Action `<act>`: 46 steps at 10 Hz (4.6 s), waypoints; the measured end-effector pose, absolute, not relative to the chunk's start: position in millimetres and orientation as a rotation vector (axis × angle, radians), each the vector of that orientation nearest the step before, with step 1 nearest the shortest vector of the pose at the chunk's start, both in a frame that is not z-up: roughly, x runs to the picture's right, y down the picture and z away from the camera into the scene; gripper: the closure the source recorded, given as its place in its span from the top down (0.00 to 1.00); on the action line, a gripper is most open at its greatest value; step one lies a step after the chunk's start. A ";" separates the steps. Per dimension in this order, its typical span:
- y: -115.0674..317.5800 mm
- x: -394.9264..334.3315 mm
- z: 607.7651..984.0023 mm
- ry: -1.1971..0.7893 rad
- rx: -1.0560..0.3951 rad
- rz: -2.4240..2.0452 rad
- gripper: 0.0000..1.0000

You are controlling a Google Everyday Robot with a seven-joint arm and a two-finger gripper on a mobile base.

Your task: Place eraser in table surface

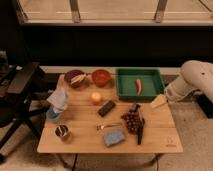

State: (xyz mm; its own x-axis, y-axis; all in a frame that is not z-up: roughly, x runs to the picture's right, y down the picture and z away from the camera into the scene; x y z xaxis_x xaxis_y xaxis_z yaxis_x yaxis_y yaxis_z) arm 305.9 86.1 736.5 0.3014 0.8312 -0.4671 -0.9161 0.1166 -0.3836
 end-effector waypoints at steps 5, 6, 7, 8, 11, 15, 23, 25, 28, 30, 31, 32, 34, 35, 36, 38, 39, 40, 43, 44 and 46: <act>86.1 305.9 736.5 0.149 -0.682 1.286 0.79; 86.1 306.0 736.5 0.149 -0.682 1.286 0.79; 86.0 306.0 736.5 0.149 -0.682 1.286 0.79; 86.0 305.9 736.5 0.149 -0.682 1.286 0.79; 86.0 305.9 736.5 0.149 -0.682 1.286 0.79; 86.1 306.0 736.5 0.149 -0.682 1.286 0.79; 81.3 305.2 729.8 0.143 -0.681 1.265 0.79; 69.4 287.5 717.0 0.111 -0.686 1.243 0.79; 57.2 230.4 707.8 0.061 -0.736 1.236 0.79; 51.0 194.5 705.4 0.038 -0.739 1.272 0.79; 49.2 182.4 705.6 0.030 -0.736 1.291 0.79; 47.2 170.9 706.9 0.023 -0.729 1.313 0.79; 40.6 147.9 724.0 0.060 -0.653 1.386 0.79; 40.3 145.0 736.3 0.089 -0.645 1.405 0.79; 42.5 139.6 749.1 0.110 -0.661 1.421 0.79; 45.8 141.9 753.5 0.125 -0.673 1.426 0.79; 46.1 142.3 753.6 0.126 -0.673 1.427 0.79; 45.6 140.5 754.0 0.124 -0.674 1.425 0.79; 38.6 140.2 765.6 0.119 -0.681 1.482 0.79; 30.7 134.1 775.8 0.115 -0.686 1.494 0.79; 16.1 113.4 798.3 0.121 -0.690 1.500 0.79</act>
